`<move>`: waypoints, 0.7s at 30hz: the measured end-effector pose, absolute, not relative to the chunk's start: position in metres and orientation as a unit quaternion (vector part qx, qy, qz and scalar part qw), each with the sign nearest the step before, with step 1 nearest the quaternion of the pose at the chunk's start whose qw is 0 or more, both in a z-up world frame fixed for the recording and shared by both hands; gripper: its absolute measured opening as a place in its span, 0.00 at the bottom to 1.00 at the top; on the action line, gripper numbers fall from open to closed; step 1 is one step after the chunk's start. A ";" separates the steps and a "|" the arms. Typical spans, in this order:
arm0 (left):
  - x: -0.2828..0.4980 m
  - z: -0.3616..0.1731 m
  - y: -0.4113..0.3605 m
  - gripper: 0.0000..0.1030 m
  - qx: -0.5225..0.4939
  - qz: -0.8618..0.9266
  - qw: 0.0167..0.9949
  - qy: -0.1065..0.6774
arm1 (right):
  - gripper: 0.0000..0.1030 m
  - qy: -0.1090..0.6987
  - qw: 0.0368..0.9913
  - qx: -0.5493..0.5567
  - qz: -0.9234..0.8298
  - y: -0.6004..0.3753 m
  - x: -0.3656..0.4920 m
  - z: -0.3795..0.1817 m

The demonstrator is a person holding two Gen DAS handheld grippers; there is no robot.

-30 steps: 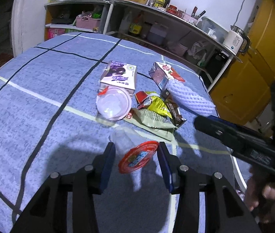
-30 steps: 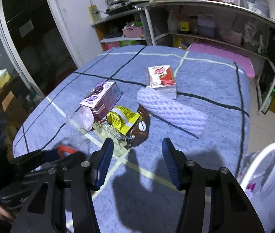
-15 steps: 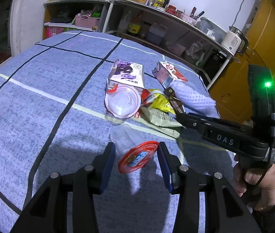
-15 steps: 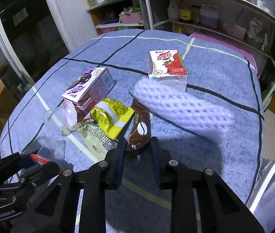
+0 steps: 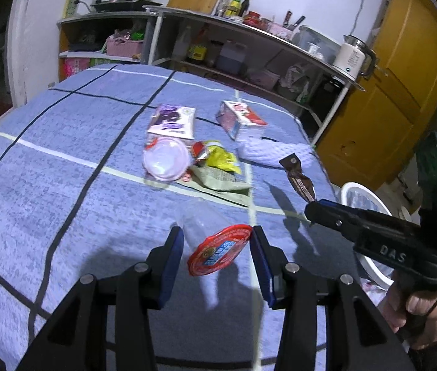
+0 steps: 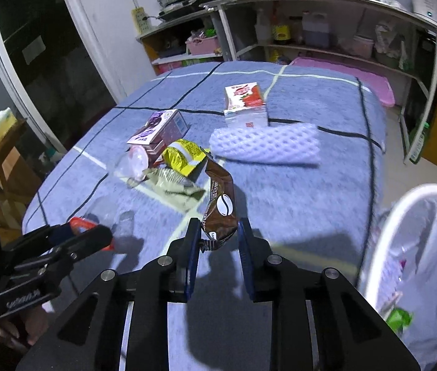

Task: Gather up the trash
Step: 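Carry the cup and wrapper over the trash bin and open the left tool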

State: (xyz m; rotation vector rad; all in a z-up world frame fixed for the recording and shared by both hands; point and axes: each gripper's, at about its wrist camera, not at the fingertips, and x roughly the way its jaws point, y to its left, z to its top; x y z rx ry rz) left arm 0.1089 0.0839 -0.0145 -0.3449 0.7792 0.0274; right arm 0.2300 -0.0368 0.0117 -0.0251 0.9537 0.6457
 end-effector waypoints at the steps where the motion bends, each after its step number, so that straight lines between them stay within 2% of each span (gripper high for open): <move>1: 0.107 -0.012 0.080 0.45 -0.165 0.010 0.911 0.377 | 0.24 0.447 0.841 -0.008 0.304 -0.043 0.224 0.015; 21: 0.115 0.018 -0.009 0.45 -0.108 -0.077 0.918 0.373 | 0.24 0.415 0.876 0.046 0.242 -0.149 0.171 0.044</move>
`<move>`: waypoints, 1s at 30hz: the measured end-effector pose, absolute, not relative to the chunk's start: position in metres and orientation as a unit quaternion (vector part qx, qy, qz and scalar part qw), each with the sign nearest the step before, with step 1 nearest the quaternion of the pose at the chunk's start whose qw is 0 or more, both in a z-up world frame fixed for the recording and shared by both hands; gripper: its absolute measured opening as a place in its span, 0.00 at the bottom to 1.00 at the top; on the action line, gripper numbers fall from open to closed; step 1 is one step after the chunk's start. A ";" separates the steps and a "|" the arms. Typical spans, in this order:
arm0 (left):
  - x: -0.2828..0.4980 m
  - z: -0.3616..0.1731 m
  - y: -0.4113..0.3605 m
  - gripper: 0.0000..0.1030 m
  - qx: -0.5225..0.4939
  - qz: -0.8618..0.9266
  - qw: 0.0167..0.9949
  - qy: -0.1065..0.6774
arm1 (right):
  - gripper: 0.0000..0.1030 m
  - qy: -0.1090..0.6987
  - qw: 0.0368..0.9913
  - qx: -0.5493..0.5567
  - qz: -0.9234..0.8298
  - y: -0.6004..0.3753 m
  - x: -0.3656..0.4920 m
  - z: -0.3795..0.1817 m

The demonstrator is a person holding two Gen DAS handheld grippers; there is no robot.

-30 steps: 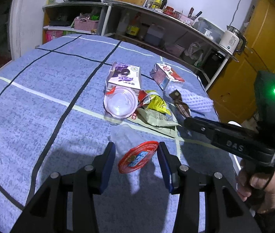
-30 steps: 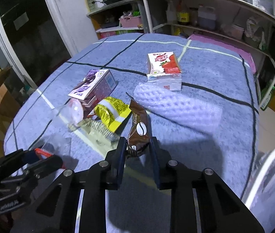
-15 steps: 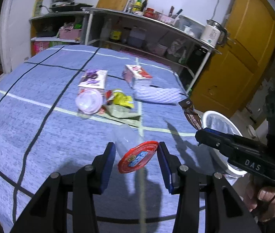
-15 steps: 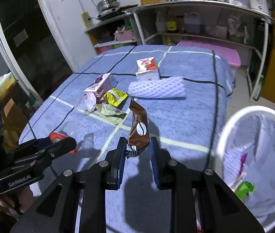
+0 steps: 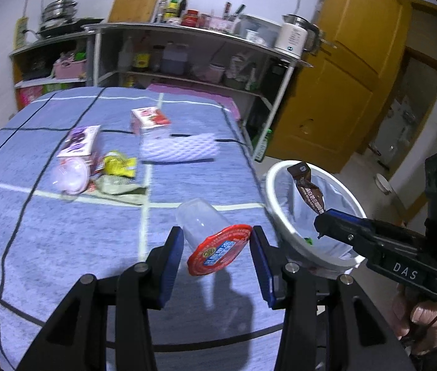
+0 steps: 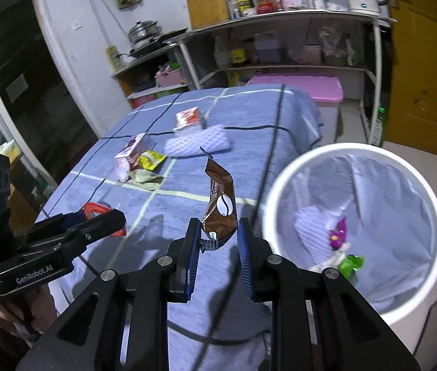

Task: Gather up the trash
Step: 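Carry the cup and wrapper over the trash bin and open the left tool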

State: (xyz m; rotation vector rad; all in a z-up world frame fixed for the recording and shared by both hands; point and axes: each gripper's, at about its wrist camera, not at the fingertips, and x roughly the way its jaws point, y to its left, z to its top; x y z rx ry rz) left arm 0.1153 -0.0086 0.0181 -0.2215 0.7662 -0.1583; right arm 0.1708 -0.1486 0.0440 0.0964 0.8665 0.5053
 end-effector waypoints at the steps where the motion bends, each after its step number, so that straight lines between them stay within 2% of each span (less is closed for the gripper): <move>1: 0.116 0.019 -0.013 0.45 -0.105 -0.081 0.918 0.373 | 0.24 0.414 0.877 0.049 0.237 -0.155 0.170 0.044; 30: 0.172 0.012 -0.132 0.45 -0.044 -0.195 0.896 0.395 | 0.24 0.428 0.885 0.104 0.153 -0.262 0.173 0.018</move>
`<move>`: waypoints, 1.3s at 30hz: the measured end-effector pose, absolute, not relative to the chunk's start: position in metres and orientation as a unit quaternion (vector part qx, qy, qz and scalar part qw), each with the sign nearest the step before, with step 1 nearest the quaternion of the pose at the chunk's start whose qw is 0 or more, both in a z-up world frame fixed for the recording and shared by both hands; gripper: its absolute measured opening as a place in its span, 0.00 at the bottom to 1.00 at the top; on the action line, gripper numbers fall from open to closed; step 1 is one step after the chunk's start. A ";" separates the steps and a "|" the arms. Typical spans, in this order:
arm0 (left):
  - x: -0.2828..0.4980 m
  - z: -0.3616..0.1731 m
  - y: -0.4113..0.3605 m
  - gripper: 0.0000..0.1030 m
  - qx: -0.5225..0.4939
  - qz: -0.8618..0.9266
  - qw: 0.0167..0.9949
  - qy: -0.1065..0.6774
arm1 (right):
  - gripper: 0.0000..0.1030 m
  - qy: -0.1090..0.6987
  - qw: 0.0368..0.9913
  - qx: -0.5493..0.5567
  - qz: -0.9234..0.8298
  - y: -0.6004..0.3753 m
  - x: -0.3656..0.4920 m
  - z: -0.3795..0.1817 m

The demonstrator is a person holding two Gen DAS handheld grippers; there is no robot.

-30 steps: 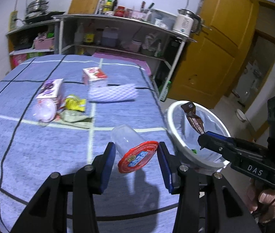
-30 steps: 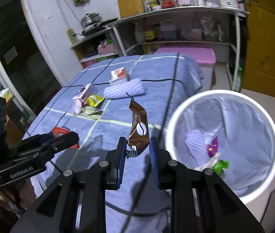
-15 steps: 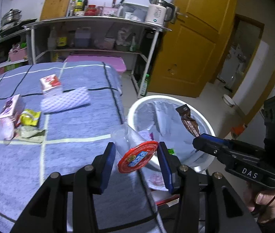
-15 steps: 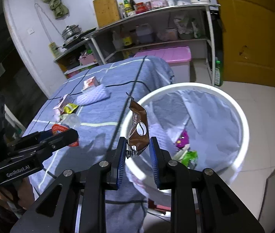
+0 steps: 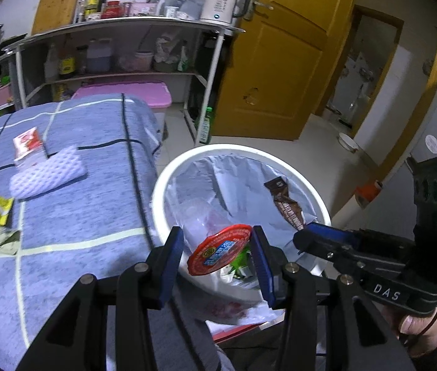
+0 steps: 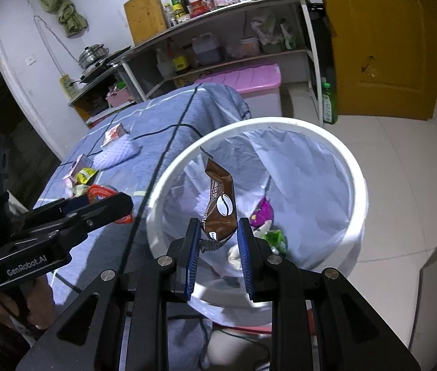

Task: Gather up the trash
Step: 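Carry the cup and wrapper over the trash bin and open the left tool, then open the right tool to drop the brown wrapper into the bin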

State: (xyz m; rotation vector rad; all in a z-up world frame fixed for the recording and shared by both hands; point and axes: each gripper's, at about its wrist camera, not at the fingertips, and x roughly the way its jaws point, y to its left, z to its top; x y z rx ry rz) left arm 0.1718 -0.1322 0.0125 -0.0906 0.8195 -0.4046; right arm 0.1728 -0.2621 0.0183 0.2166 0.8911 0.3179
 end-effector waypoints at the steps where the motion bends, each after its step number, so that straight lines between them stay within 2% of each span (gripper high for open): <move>1: 0.173 0.012 -0.136 0.45 -0.041 -0.199 0.895 0.396 | 0.24 0.430 0.884 0.105 0.151 -0.264 0.174 0.016; 12: 0.194 -0.006 -0.148 0.46 -0.039 -0.216 0.881 0.420 | 0.25 0.454 0.876 0.102 0.129 -0.276 0.184 0.001; 17: 0.194 -0.005 -0.145 0.55 -0.045 -0.218 0.880 0.419 | 0.26 0.453 0.877 0.100 0.127 -0.275 0.185 0.001; 39: 0.164 0.015 -0.114 0.56 -0.062 -0.207 0.894 0.391 | 0.27 0.428 0.889 0.081 0.138 -0.258 0.167 0.025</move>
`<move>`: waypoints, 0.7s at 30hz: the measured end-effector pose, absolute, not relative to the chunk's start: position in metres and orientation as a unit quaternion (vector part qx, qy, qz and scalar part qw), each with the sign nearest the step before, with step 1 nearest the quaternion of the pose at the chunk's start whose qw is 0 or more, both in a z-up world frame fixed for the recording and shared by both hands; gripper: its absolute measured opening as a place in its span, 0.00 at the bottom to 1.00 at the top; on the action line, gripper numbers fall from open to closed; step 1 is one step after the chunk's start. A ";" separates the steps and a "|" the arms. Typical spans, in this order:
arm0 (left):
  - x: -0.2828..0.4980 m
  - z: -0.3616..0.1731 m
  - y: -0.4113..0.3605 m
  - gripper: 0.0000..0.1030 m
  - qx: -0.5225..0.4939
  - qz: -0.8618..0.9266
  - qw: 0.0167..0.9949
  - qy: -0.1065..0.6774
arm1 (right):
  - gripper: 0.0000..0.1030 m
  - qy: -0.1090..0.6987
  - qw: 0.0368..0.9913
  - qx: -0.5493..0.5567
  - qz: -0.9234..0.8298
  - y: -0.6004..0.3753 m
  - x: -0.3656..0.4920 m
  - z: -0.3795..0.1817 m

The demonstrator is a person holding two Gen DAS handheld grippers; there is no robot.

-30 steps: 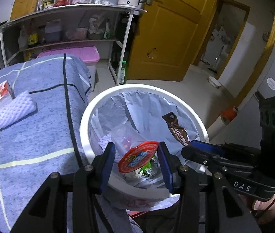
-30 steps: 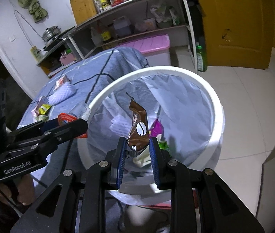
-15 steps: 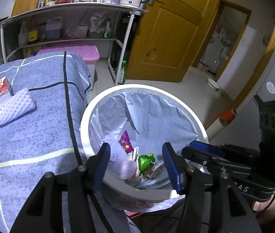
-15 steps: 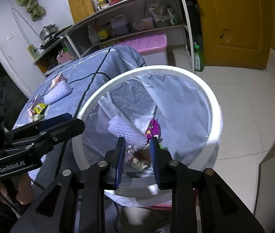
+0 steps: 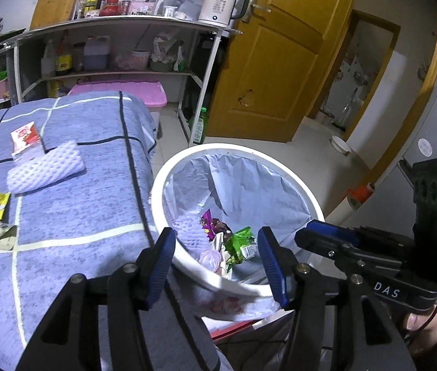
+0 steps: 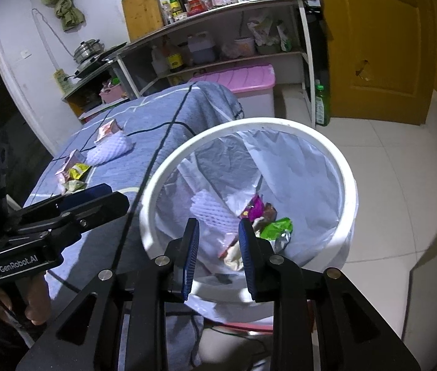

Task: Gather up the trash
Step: 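Open the right tool to drop the brown wrapper into the bin, then move both tools back over the table toward the clear cup and foam sleeve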

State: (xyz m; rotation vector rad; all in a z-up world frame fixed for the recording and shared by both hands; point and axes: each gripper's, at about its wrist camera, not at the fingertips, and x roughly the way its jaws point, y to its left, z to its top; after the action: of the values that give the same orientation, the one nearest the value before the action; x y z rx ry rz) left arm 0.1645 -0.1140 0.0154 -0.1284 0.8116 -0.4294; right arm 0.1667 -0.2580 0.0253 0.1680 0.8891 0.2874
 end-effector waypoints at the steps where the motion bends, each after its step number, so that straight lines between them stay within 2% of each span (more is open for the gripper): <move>1: 0.162 0.016 -0.113 0.56 -0.062 -0.206 0.895 0.390 | 0.27 0.426 0.890 0.079 0.141 -0.256 0.165 0.027; 6: 0.151 0.021 -0.101 0.56 -0.064 -0.196 0.901 0.381 | 0.32 0.417 0.894 0.071 0.149 -0.246 0.158 0.036; 21: 0.125 0.023 -0.060 0.56 -0.078 -0.156 0.913 0.368 | 0.32 0.407 0.893 0.049 0.184 -0.211 0.146 0.048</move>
State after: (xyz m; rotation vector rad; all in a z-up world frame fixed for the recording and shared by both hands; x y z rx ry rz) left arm 0.1251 -0.0601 0.0233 -0.1617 0.7582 -0.3205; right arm 0.1455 -0.2106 0.0475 0.1016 0.8447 0.3817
